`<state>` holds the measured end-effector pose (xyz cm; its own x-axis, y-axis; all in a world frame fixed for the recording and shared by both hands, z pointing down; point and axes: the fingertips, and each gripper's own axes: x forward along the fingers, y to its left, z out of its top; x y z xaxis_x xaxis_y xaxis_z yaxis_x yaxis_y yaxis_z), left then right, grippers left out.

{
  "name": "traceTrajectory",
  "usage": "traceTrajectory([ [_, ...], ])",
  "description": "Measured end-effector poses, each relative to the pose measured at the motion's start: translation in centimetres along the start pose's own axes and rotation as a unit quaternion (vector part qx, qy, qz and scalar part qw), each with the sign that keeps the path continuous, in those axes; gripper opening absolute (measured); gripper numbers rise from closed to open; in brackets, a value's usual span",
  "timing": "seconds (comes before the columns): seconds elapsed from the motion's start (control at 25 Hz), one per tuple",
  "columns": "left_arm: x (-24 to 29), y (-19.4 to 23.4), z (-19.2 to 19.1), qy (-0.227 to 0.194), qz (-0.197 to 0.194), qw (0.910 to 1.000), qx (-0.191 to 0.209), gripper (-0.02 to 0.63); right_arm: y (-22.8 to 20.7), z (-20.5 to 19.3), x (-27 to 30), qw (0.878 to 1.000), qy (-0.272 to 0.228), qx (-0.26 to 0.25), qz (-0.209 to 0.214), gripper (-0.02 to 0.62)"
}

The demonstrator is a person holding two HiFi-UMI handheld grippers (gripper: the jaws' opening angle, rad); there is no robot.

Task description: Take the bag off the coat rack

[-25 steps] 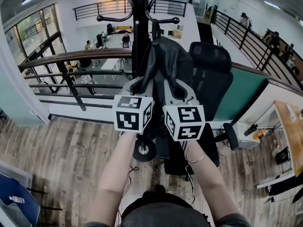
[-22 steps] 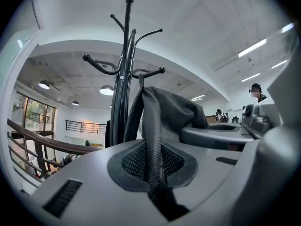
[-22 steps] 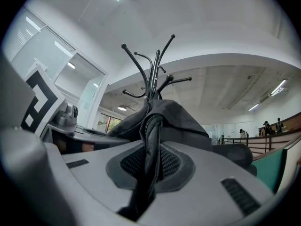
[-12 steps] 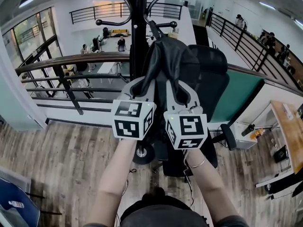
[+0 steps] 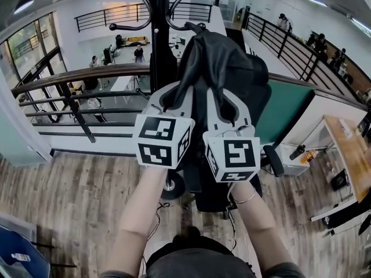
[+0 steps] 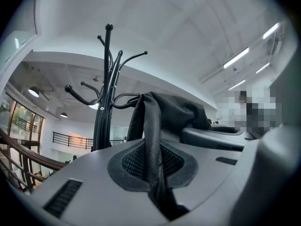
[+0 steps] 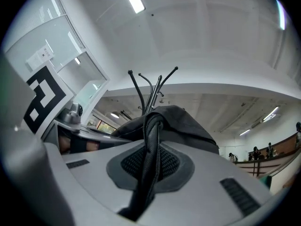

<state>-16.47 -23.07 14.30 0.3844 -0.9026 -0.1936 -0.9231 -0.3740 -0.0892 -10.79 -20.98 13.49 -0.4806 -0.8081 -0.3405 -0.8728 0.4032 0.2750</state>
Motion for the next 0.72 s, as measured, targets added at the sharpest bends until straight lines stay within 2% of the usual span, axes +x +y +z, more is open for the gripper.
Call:
traceTrajectory([
  [0.28,0.2,-1.9,1.5,-0.011,-0.025,0.9996,0.007,0.048,-1.0,1.7,-1.3,1.000,-0.002,-0.013,-0.015,0.014],
  [0.72,1.0,-7.2,0.9,-0.006,-0.087,0.9962,0.003,0.048,-3.8,1.2,-5.2,0.997,0.021,-0.031,-0.062,0.014],
])
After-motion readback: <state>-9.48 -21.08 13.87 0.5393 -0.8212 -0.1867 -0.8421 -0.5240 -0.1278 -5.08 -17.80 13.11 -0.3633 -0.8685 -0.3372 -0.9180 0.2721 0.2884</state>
